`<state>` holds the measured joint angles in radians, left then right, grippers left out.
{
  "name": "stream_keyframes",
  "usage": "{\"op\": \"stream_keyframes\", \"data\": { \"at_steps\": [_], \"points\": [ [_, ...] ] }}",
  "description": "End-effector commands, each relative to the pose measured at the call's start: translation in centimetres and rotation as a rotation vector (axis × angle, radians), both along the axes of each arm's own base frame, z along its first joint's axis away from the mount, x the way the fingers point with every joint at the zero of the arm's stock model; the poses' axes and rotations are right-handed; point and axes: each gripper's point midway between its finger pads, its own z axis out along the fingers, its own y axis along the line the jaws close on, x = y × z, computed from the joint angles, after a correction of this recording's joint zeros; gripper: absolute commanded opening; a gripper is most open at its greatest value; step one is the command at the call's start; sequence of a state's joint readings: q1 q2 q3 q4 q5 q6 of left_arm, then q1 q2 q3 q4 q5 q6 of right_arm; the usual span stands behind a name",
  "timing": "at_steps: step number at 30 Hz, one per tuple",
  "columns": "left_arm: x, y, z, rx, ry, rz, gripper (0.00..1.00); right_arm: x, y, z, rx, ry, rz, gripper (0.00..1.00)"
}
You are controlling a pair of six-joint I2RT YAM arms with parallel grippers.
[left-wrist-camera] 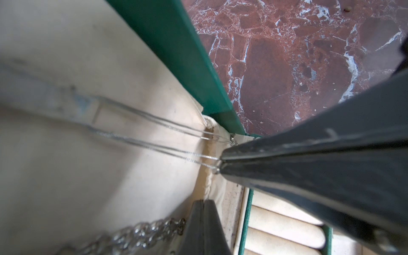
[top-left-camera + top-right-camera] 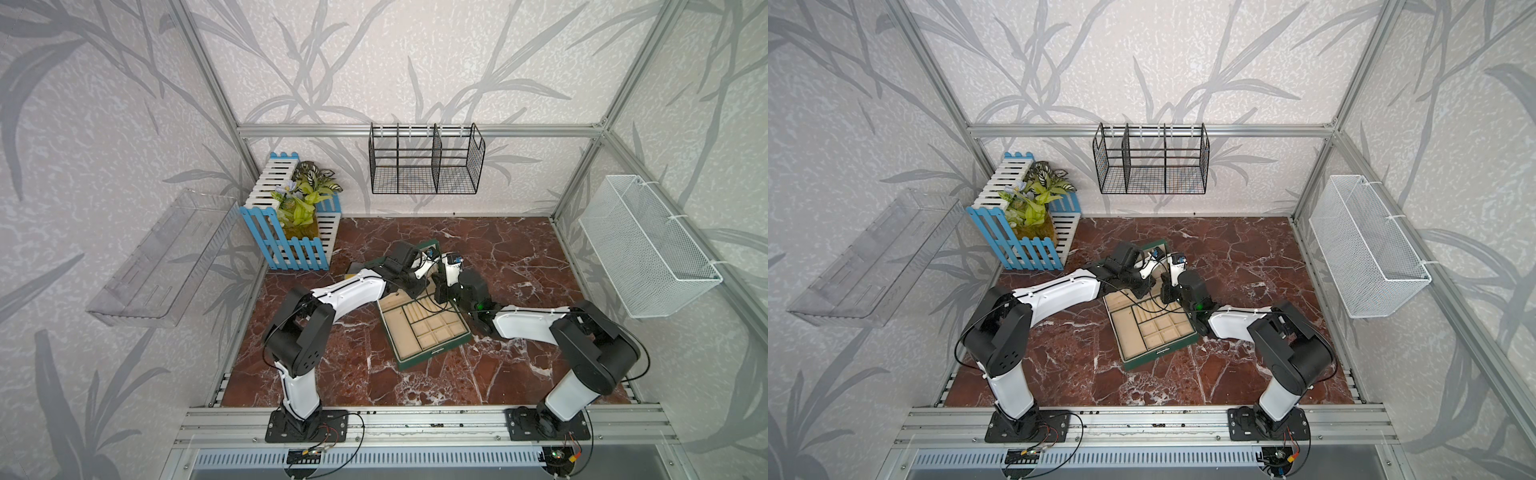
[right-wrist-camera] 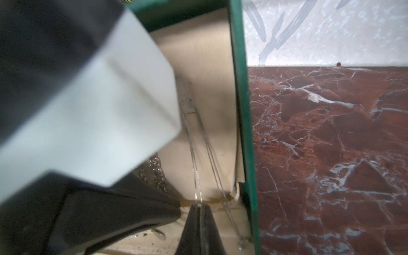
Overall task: Put jewelry chain into jewelry box
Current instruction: Adjust the necklace at the jewelry box clasp.
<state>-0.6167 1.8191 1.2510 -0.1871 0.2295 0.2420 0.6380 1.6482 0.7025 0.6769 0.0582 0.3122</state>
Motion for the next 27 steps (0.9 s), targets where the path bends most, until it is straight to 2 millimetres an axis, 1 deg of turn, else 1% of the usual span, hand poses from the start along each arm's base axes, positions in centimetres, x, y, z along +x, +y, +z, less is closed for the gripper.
{"op": "stream_keyframes", "data": {
  "at_steps": [1,5,15,22,27],
  "points": [
    [0.1,0.2,0.3,-0.009,-0.006,0.008,0.00,-0.9,0.1,0.4,0.003,0.003,0.022,0.00],
    [0.2,0.2,0.4,-0.015,-0.008,0.013,0.00,-1.3,0.0,0.6,0.011,0.014,0.030,0.00],
    [0.0,0.0,0.8,-0.032,-0.008,0.003,0.00,-1.9,0.3,-1.3,0.015,0.077,0.051,0.00],
    [-0.1,0.0,0.9,-0.034,-0.009,0.000,0.00,-2.0,0.6,-2.1,0.008,0.101,0.064,0.00],
    [-0.1,-0.1,1.0,-0.037,-0.008,-0.003,0.00,-2.0,0.8,-2.3,0.008,0.112,0.072,0.00]
  ]
}}
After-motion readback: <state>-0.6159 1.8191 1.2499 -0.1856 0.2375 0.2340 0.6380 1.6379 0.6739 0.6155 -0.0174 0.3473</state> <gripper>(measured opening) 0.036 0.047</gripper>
